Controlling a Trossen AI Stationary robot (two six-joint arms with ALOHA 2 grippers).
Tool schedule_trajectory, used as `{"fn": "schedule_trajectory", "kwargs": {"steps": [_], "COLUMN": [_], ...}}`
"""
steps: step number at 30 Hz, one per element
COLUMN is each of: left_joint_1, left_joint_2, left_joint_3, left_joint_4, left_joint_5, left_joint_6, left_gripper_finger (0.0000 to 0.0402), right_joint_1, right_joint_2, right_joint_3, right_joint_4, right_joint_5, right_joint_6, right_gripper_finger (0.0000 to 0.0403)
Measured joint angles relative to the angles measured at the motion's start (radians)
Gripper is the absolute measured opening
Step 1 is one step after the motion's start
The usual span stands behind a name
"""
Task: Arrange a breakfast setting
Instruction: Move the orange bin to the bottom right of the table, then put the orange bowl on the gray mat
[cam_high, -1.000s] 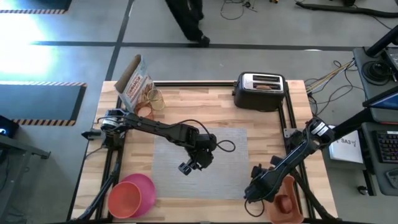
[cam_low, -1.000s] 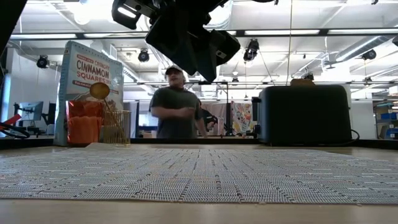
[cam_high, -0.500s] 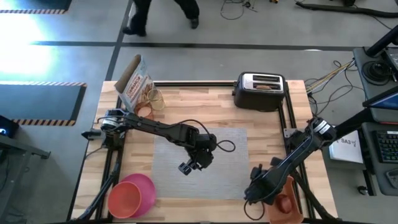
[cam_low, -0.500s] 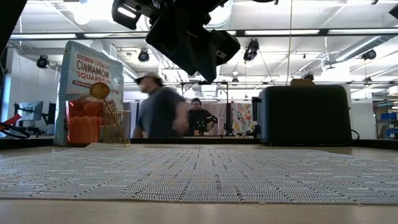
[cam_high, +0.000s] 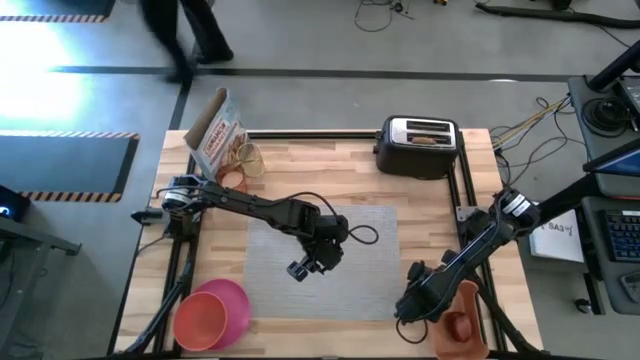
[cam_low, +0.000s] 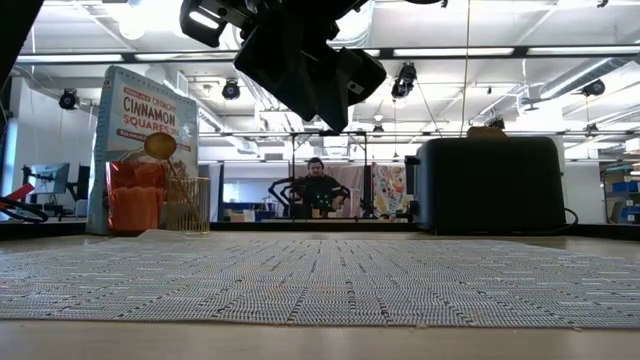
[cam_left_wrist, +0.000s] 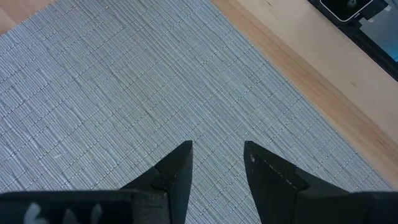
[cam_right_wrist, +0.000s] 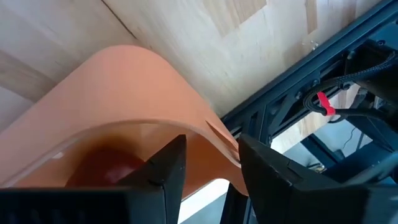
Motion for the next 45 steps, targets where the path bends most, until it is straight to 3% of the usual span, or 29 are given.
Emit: {"fn": "schedule_trajectory", "kwargs": {"steps": [9,14,26,36,40,45], "left_joint_1": [0.000,0.000,0.000,0.001,0.003,0.004], "left_joint_2": [0.000,0.000,0.000,0.000,0.000,0.000], "left_joint_3": [0.000,0.000,0.000,0.000,0.000,0.000], "left_joint_4": [0.000,0.000,-0.010,-0.010,-0.094,-0.258], "left_joint_5": [0.000,0.000,0.000,0.000,-0.001,-0.024], "left_joint_6": [0.001,0.006,-0.023,-0.020,-0.084,-0.138], "left_gripper_finger": [0.0127,0.0127,0.0127,0.0127,0.0127,0.0127], "right_joint_1": [0.000,0.000,0.000,0.000,0.000,0.000], "right_joint_2": [-0.002,-0.004,0.027,0.010,0.003,0.003], "right_joint_3": [0.035,0.083,0.026,0.090,0.124,0.154], "right_joint_4": [-0.034,-0.108,-0.104,-0.110,-0.110,-0.110], "right_joint_5": [-0.007,-0.008,0.000,0.007,0.016,0.114], "right_joint_6": [-0.005,-0.019,-0.044,-0.071,-0.070,-0.090], "right_gripper_finger": [0.0174,0.0176,0.0176,0.0176,0.0176,0.0176]}}
